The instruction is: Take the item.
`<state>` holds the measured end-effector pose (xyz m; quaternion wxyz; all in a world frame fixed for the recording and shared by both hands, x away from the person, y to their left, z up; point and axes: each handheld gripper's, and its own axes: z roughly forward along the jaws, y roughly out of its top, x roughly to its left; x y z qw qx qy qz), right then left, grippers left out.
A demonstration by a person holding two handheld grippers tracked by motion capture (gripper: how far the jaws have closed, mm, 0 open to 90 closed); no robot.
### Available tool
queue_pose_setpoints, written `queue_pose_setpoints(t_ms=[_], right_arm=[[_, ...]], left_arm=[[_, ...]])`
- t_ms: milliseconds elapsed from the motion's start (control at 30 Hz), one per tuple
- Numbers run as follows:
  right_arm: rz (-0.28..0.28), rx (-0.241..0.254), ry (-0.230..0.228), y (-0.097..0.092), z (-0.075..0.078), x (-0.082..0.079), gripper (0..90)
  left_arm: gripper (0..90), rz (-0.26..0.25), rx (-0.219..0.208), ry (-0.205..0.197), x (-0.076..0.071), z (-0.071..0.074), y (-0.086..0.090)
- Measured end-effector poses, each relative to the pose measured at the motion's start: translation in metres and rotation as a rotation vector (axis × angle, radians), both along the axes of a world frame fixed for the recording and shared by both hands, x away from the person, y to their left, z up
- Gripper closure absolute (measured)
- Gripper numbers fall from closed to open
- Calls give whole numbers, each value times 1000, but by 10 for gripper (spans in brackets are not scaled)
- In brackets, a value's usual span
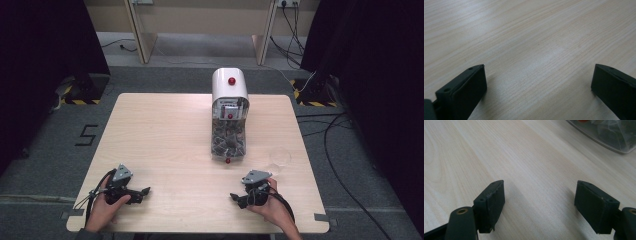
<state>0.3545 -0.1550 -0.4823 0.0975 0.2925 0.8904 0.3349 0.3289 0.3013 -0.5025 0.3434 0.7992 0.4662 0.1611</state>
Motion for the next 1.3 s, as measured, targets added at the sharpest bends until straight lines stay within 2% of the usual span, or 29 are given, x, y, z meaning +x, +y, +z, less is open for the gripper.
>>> queue_pose_setpoints(t_ms=[867, 1000, 1300], right_arm=[[-7, 1, 1, 2, 0, 1, 256], [1, -7, -8, 3, 1, 1, 281], [-18, 13, -58, 2, 11, 4, 294]], left_arm=[[0, 0, 0, 0, 0, 0, 0], [0, 0, 0, 0, 0, 0, 0], [0, 0, 0, 0, 0, 0, 0]])
